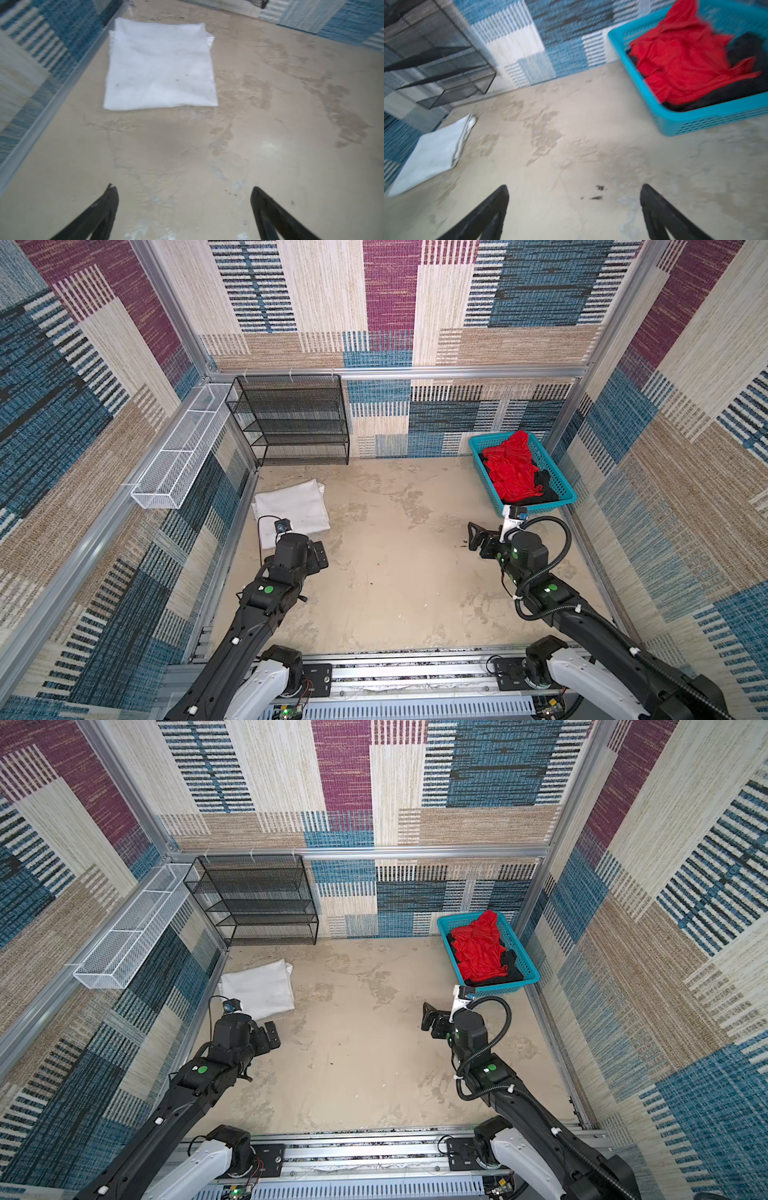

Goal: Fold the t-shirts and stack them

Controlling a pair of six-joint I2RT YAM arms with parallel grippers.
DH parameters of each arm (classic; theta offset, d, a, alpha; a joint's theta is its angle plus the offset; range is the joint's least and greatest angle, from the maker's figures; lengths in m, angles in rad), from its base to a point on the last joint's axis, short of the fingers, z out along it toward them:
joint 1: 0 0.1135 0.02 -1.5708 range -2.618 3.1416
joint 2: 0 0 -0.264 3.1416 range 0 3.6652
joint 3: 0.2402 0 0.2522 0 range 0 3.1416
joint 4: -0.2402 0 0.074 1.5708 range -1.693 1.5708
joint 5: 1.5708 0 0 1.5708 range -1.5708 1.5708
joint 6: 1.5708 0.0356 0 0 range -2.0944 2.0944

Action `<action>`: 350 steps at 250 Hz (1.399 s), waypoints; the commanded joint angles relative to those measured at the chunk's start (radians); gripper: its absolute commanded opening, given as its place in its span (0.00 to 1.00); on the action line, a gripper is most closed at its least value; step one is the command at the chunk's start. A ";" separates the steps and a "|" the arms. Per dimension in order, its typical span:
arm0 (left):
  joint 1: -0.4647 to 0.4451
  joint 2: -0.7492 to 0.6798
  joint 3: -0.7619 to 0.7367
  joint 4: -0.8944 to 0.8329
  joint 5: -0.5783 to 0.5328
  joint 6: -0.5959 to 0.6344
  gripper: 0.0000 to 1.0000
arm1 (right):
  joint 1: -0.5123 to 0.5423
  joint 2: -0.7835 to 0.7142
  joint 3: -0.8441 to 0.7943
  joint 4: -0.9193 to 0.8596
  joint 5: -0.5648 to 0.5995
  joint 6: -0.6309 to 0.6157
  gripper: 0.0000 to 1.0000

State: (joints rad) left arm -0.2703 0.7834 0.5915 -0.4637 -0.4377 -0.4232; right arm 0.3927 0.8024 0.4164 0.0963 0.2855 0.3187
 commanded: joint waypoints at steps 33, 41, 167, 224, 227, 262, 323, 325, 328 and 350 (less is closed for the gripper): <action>0.001 -0.049 -0.193 0.247 -0.228 0.153 1.00 | -0.035 -0.090 -0.159 0.154 0.279 -0.187 0.99; 0.001 -0.052 -0.222 0.299 -0.226 0.167 1.00 | -0.046 -0.083 -0.179 0.177 0.275 -0.194 0.99; 0.011 0.468 -0.251 1.067 -0.173 0.506 1.00 | -0.208 0.289 -0.275 0.714 0.012 -0.339 0.99; 0.046 0.731 -0.248 1.499 -0.061 0.597 1.00 | -0.242 0.426 -0.257 0.905 -0.067 -0.404 0.99; 0.048 0.737 -0.253 1.515 -0.070 0.595 1.00 | -0.243 0.427 -0.260 0.917 -0.070 -0.406 0.99; 0.102 0.678 -0.306 1.494 0.048 0.527 1.00 | -0.256 0.411 -0.312 1.028 -0.121 -0.394 0.99; 0.191 0.723 -0.224 1.346 0.212 0.470 0.99 | -0.262 0.344 -0.390 1.107 -0.114 -0.342 0.99; 0.195 0.726 -0.223 1.352 0.216 0.470 0.99 | -0.262 0.351 -0.388 1.114 -0.111 -0.343 0.99; 0.198 0.732 -0.226 1.366 0.220 0.470 1.00 | -0.263 0.364 -0.384 1.124 -0.112 -0.345 0.99; 0.199 0.746 -0.242 1.424 0.223 0.476 0.99 | -0.266 0.472 -0.331 1.170 -0.134 -0.368 0.99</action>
State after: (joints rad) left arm -0.0792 1.5230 0.3511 0.9787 -0.2764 0.0692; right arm 0.1303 1.1805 0.0395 1.1439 0.1612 -0.0414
